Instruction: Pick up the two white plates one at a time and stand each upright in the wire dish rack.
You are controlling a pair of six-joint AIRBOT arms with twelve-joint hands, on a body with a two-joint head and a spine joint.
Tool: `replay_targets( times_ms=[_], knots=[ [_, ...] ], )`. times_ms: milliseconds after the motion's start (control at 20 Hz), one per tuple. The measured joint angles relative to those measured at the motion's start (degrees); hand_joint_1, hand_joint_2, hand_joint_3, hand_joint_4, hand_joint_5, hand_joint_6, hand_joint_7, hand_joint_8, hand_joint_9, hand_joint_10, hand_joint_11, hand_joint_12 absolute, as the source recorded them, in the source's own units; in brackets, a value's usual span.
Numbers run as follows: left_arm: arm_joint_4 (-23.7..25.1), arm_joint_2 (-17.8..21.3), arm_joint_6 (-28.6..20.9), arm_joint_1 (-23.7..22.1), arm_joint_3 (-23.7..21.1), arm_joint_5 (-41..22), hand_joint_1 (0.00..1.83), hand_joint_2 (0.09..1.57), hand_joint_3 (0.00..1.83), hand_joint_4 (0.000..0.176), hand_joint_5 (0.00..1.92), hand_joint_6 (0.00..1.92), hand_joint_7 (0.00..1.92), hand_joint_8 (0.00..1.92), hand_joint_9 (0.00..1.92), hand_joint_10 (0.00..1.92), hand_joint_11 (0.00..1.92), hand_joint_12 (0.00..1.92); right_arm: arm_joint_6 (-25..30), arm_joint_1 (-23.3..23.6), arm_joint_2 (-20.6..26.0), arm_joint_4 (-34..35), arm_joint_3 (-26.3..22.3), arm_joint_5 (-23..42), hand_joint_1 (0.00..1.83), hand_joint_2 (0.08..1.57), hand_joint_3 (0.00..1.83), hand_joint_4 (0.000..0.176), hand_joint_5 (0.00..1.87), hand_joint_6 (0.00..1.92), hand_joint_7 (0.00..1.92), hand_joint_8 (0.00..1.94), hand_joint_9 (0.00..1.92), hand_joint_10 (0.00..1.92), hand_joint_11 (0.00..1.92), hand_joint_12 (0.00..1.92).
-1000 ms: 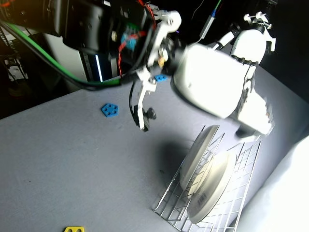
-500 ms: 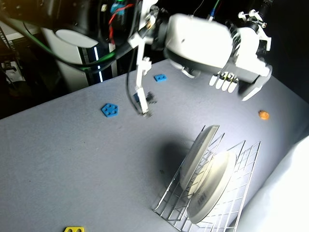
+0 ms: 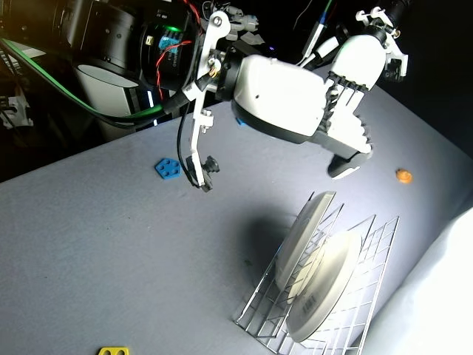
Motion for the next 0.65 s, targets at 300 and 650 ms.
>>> replay_targets(
  times_ms=[300, 650],
  knots=[
    [0.96, -0.02, -0.09, -1.16, 0.52, -0.22, 0.00, 1.09, 0.00, 0.000, 0.02, 0.01, 0.04, 0.01, 0.02, 0.01, 0.00, 0.00, -0.04, -0.07, -0.02, 0.02, 0.00, 0.22, 0.79, 0.91, 0.00, 0.000, 0.32, 0.89, 0.23, 1.27, 0.21, 1.54, 0.17, 1.83],
    [0.96, -0.13, -1.09, -2.34, 0.52, -0.50, 0.00, 1.11, 0.00, 0.000, 0.28, 0.02, 0.42, 0.03, 0.38, 0.03, 0.00, 0.61, -0.28, -0.07, 0.00, -0.07, 0.00, 0.22, 0.87, 1.00, 0.00, 0.000, 0.33, 1.41, 0.36, 1.93, 0.40, 1.92, 0.28, 1.92]
  ],
)
